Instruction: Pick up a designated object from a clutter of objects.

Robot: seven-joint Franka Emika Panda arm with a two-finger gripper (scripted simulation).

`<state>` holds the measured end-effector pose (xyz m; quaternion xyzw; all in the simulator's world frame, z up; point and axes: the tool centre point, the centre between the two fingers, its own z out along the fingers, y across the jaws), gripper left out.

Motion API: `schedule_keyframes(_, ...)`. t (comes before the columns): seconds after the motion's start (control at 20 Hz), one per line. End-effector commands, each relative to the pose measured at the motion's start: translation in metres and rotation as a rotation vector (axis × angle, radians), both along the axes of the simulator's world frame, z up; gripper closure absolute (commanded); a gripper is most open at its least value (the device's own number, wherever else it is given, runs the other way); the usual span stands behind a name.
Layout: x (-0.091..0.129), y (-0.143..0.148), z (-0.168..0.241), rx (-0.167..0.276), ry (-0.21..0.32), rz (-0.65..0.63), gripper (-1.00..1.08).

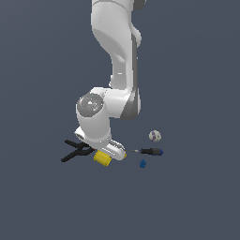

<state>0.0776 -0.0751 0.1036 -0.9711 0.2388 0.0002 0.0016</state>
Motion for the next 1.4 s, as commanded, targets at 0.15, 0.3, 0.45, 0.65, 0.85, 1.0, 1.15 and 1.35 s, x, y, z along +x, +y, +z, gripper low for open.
schedule_keyframes(0.15,0.001,-0.004,-0.010,-0.003,0.000,-0.020,-0.92)
schedule_keyframes(0.3,0.000,-0.004,-0.010,-0.003,0.001,-0.016,-0.92)
schedule_keyframes(0.45,0.000,-0.004,-0.018,-0.003,0.001,-0.017,-0.92)
schedule_keyframes(0.65,-0.001,-0.004,-0.039,-0.003,0.001,-0.018,-0.92)
schedule_keyframes(0.85,-0.001,-0.004,-0.055,-0.003,0.001,-0.020,-0.92)
schedule_keyframes(1.0,0.000,-0.004,-0.060,-0.003,0.001,-0.020,-0.92)
schedule_keyframes(1.15,0.001,-0.004,-0.060,-0.003,0.001,-0.020,1.08)
schedule_keyframes(1.35,0.001,-0.004,-0.060,-0.003,0.001,-0.020,1.08)
